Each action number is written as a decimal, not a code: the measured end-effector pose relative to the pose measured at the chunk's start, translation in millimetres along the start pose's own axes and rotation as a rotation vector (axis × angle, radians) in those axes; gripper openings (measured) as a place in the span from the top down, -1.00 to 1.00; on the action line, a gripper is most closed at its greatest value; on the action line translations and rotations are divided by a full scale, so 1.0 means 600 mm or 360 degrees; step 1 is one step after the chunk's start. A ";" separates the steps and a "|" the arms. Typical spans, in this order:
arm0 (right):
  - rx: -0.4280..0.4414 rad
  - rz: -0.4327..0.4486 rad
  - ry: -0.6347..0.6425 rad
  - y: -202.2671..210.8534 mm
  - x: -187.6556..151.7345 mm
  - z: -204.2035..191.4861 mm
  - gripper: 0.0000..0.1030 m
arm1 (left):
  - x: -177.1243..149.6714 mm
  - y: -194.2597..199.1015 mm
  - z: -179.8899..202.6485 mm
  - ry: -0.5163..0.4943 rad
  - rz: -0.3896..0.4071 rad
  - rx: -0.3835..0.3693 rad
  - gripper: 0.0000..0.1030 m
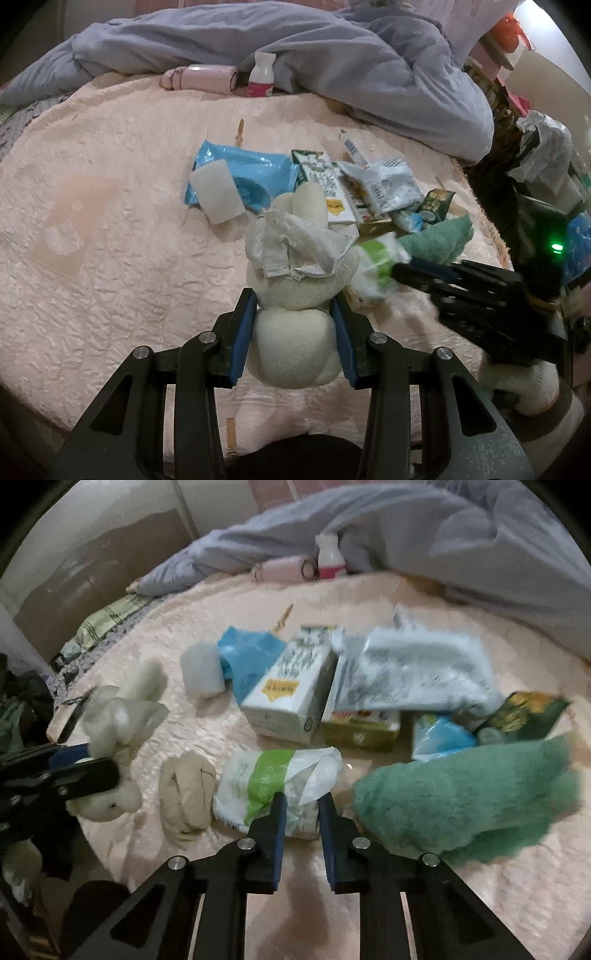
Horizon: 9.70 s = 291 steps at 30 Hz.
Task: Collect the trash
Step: 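Carry the white toy and white-green bag with both tools to the white bucket, then open both tools to drop the toy and bag into the bucket, then move both tools back over the remaining trash on the bed, then grasp the beige cloth with the left tool while the right tool grasps the green plush toy, then carry the beige cloth and green plush toy with both tools to the bucket, then open both tools to drop the cloth and plush toy into the bucket, then move both tools back over the snack wrappers on the bed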
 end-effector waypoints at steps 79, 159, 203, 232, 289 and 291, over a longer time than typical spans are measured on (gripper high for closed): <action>-0.0807 0.0181 -0.0926 0.410 -0.365 0.474 0.15 | -0.034 -0.095 0.559 -0.0685 0.0003 -0.0220 -0.11; -0.0068 0.0235 -0.0298 0.140 -0.011 0.118 0.18 | 0.026 -0.072 0.095 0.0081 -0.0080 -0.0025 0.49; -0.0499 0.0356 -0.0600 0.405 -0.241 0.315 0.17 | -0.027 -0.047 0.530 -0.0594 0.0005 -0.0282 0.49; -0.0793 0.0265 -0.1139 0.480 -0.461 0.538 0.17 | -0.116 -0.144 0.781 -0.0891 -0.0249 -0.0674 0.49; -0.0608 0.0198 -0.0758 0.371 -0.271 0.402 -0.42 | -0.011 -0.101 0.515 -0.0572 0.0001 -0.0247 -0.13; -0.0580 0.0190 -0.0716 0.356 -0.254 0.385 -0.42 | -0.007 -0.098 0.489 -0.0542 0.0005 -0.0220 -0.13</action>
Point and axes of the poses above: each gripper's, at about its wrist camera, not at the fingertips, and y roughly against the way its jaws point, z to its right, x to its top, the point moved 6 cm from there along -y, roughly the way its jaws point, and after that the axes turned 1 degree about z, right-handed, at the moved point
